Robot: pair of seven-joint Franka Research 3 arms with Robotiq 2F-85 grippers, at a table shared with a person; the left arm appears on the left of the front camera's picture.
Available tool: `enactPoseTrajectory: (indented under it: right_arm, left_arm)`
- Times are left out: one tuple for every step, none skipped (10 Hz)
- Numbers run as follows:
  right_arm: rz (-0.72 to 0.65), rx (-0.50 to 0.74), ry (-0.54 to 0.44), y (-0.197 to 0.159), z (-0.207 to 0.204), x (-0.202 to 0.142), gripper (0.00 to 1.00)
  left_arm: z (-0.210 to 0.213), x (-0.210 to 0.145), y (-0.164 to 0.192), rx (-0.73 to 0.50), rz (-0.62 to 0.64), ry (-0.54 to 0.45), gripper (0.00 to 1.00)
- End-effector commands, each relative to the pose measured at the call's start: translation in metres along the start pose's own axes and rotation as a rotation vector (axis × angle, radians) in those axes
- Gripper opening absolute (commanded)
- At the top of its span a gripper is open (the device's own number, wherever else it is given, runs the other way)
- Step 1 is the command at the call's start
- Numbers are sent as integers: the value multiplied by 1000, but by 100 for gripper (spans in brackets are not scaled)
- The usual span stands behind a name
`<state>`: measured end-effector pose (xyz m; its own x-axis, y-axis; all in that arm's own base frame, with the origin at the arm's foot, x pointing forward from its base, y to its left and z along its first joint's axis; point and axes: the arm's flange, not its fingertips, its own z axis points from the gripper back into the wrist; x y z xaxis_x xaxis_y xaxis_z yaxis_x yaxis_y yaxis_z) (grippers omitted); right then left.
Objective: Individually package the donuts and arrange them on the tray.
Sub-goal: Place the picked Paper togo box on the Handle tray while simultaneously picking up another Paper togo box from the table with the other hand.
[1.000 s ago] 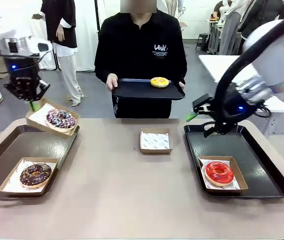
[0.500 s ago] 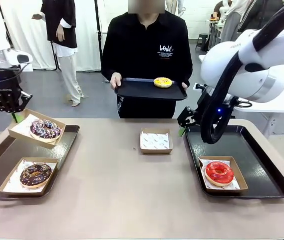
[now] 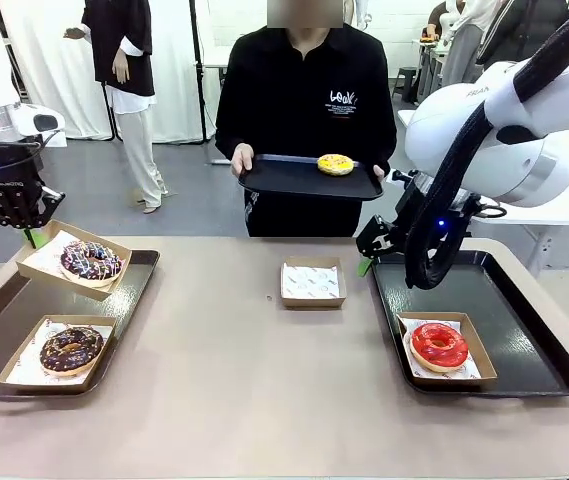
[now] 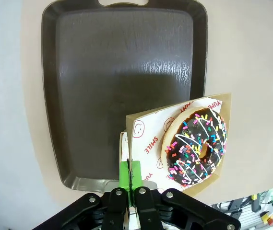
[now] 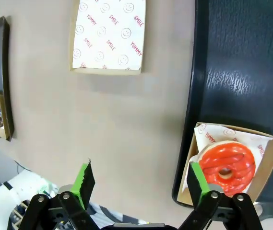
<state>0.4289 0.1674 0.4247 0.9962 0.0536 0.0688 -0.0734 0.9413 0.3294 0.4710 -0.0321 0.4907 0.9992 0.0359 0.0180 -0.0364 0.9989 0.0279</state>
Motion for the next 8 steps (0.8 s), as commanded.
enactPoseTrajectory:
  right_arm:
    - [-10, -20, -10, 3, -2, 2, 100]
    - [-10, -20, -10, 3, -2, 2, 100]
    - [-10, -20, -10, 3, -2, 2, 100]
    - [0, 0, 0, 0, 0, 0, 100]
    - [0, -67, -20, 9, -3, 10, 100]
    - [-17, -103, -14, 14, -10, 22, 100]
    - [-13, -121, 3, 22, -17, 35, 100]
    - [-4, -161, 2, 33, -24, 49, 100]
  left_arm:
    - [4, -1, 0, 0, 13, 3, 1]
    - [4, -1, 0, 0, 13, 3, 1]
    - [4, -1, 0, 0, 13, 3, 1]
    - [0, 0, 0, 0, 0, 1, 1]
    - [1, 8, 3, -2, 12, -25, 1]
    - [-1, 17, 10, -11, 42, -20, 1]
    - [-5, 26, 15, -15, 34, -14, 1]
    - [-10, 37, 20, -45, 7, 13, 1]
